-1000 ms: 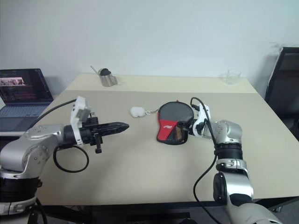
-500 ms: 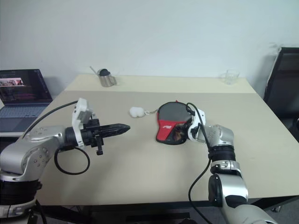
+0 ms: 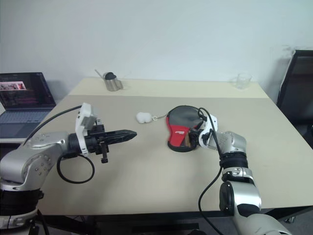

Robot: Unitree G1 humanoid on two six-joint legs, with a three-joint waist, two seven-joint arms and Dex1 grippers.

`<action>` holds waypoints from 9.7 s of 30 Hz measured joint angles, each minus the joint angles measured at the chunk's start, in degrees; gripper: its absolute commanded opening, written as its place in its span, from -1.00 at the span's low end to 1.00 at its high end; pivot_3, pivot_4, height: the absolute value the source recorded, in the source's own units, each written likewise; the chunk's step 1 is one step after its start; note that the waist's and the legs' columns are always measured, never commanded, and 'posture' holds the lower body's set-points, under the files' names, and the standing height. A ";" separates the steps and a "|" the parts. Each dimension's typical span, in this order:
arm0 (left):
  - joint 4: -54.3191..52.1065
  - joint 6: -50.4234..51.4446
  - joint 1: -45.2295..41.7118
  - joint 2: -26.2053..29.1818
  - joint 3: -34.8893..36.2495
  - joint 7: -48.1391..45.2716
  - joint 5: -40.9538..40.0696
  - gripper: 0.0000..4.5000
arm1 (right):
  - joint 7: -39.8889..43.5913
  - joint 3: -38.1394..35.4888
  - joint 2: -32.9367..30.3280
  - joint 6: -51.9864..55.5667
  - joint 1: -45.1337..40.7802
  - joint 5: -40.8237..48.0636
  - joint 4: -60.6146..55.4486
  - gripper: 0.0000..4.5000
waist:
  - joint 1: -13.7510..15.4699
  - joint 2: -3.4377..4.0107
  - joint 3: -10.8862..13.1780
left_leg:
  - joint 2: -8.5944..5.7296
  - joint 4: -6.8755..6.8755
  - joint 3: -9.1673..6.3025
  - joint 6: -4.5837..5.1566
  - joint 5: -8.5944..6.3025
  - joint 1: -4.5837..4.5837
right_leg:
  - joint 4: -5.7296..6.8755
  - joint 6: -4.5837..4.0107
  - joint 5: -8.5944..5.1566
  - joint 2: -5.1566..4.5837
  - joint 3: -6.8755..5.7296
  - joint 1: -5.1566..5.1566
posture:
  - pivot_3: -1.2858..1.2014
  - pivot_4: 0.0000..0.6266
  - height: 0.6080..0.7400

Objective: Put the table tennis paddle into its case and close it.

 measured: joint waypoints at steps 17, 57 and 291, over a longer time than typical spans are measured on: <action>-0.08 -0.01 0.17 0.79 -0.24 -0.23 0.06 -1.00 | 11.66 11.63 -8.54 14.42 8.53 1.84 -19.45 -0.98 | 0.10 0.00 0.00 | 0.04 -0.24 -0.01 0.00 -0.03 -0.11 | -0.41 0.01 -0.01 0.00 -0.06 0.00 | 0.03 -0.52 1.00; 2.53 -1.44 -1.35 13.71 -8.11 -23.88 1.90 -1.00 | 12.71 14.44 -19.37 30.83 34.49 27.16 -58.03 -0.98 | 0.22 -0.02 -0.01 | 0.71 -0.29 0.07 -0.34 -0.32 -0.11 | -0.62 -0.30 -0.21 0.47 -0.12 -0.01 | 0.03 -0.52 1.00; 91.99 -51.34 -47.65 -35.76 -22.27 34.67 63.06 0.96 | 28.27 30.13 -2.92 -19.76 29.67 -8.43 -35.18 1.00 | 0.18 -0.10 -0.22 | 0.69 0.75 0.18 -0.36 -0.29 -0.07 | 0.14 -0.32 0.15 0.88 -0.12 0.06 | 0.03 -0.52 1.00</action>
